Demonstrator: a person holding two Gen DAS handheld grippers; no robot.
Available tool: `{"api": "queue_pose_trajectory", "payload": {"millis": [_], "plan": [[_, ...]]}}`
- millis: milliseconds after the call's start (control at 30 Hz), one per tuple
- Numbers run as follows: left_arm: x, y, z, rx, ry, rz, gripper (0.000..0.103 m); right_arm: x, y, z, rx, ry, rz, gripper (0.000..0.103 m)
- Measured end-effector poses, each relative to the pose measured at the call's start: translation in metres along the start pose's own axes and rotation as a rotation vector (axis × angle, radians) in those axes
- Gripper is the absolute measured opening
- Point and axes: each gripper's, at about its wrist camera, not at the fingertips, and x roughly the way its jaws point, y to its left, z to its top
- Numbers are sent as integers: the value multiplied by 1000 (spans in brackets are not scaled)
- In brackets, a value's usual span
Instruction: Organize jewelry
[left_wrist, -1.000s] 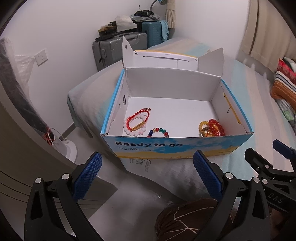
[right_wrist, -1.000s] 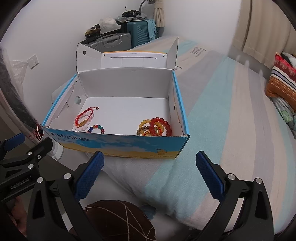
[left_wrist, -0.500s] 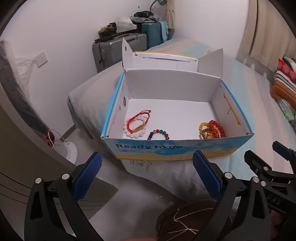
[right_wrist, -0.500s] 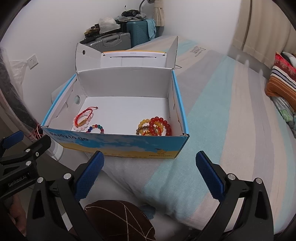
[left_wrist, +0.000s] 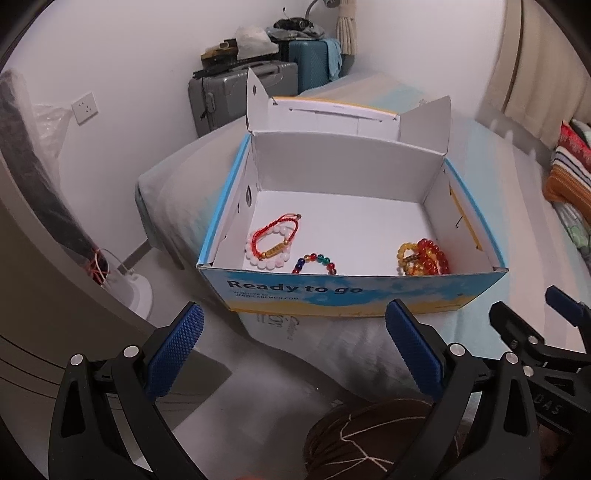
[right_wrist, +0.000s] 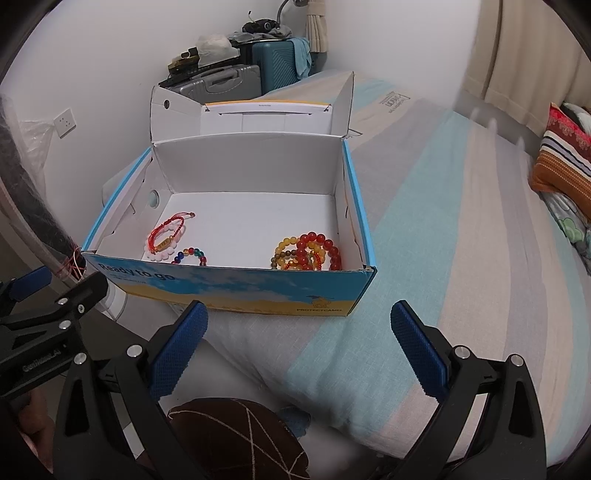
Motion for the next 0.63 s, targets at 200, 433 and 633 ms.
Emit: {"api": "queue_pose_trajectory", "payload": {"millis": [200, 433, 633], "plan": [[2, 1, 3, -7, 28, -27, 97, 0, -2, 0, 0, -1, 2, 95], [-2, -6, 2, 30, 4, 2, 97, 0, -2, -1, -3, -3, 3, 95], [-3, -6, 1, 34, 2, -11, 97, 1, -3, -2, -1, -3, 5, 95]]}}
